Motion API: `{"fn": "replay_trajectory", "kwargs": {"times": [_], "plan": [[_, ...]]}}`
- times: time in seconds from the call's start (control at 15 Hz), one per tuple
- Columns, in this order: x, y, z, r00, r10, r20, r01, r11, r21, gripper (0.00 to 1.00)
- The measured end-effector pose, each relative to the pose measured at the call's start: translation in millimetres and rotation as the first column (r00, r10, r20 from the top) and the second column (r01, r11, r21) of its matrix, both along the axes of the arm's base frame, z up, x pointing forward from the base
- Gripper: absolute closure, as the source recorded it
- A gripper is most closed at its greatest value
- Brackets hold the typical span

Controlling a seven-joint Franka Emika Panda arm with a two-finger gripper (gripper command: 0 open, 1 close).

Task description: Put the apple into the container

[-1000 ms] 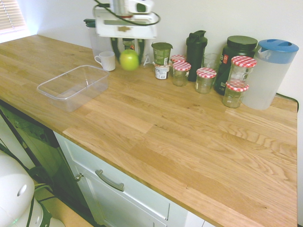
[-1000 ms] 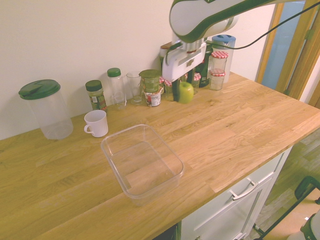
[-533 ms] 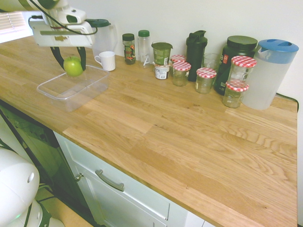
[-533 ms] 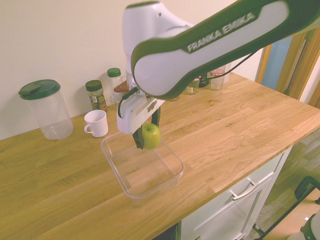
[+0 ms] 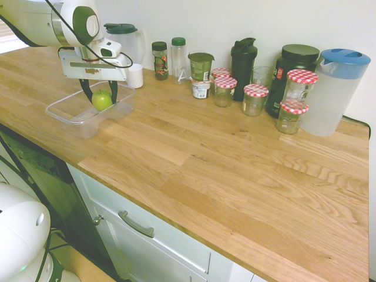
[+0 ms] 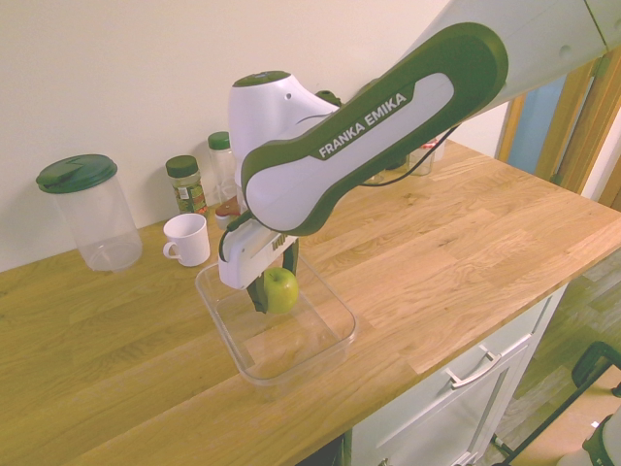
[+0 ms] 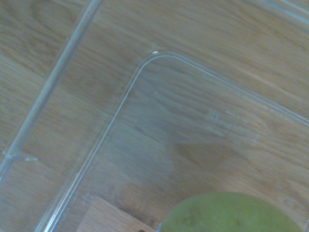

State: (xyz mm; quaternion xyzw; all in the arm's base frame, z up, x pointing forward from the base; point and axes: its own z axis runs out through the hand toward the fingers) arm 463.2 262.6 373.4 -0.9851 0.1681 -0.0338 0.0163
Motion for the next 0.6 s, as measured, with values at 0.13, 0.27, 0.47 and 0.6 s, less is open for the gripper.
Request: {"fn": "replay_trajectory", "kwargs": {"times": [0.13, 0.27, 0.47, 0.6], "plan": [[-3.0, 5.7, -2.7, 1.0, -0.003, -0.001, 0.003, 1.0, -0.008, 0.0], [-4.7, 8.6, -5.1, 1.0, -0.007, -0.009, 0.007, 1.0, -0.011, 0.0], [-4.6, 9.3, -5.5, 1.0, -0.011, -0.012, 0.011, 1.0, -0.012, 0.0], [-4.7, 10.6, -3.9, 1.0, -0.016, -0.015, 0.016, 1.0, -0.014, 0.0]]}}
